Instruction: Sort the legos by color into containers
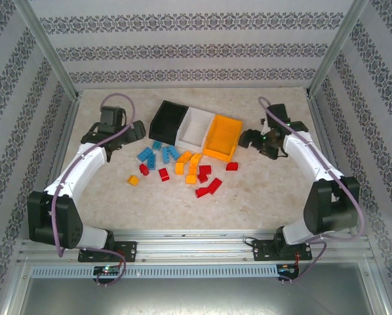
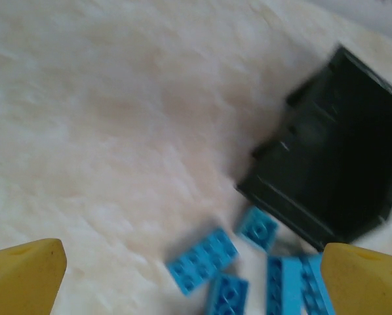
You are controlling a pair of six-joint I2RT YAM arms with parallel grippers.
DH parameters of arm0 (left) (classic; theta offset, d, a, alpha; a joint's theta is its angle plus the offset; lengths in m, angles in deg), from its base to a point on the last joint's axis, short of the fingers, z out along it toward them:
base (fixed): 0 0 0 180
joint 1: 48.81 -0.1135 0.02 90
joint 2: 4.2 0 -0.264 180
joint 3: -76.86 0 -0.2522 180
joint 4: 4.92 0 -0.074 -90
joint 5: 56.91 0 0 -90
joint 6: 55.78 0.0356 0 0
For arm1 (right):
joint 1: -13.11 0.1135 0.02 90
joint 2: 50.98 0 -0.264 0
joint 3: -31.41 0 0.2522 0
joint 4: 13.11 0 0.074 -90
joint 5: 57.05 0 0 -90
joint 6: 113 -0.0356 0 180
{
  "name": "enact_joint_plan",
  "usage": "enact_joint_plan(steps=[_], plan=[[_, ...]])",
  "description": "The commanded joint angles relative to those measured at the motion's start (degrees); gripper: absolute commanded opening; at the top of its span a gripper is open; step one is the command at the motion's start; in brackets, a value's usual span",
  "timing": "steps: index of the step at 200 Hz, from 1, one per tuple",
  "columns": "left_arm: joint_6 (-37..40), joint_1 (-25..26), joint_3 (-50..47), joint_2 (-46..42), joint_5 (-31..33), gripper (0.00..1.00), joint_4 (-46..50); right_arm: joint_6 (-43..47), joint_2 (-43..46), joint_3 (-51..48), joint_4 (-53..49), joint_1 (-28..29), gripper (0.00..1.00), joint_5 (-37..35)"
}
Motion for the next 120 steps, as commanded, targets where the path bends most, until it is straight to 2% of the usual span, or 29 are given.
enact_joint_plan(steps=[1,43,92,120], plan=[[2.9,4.0,0.1,-0.5,-2.4,1.00,5.0,3.9,-0.5,-0.9,-6.1,6.1,0.91,-2.7],[1.4,4.7,-2.4,-1.5,-2.5,1.00,4.2,6.3,-5.7,-0.9,-6.3,14.2,0.92,-9.4],[2.7,4.6,-1.4,-1.6,-2.5,1.00,5.7,4.0,-12.3,0.2,-3.2,16.8,0.92,-12.3],[3.1,4.7,-1.4,-2.3,-2.3,1.00,6.5,3.3,-14.9,0.5,-1.7,17.3,0.88,-14.3]])
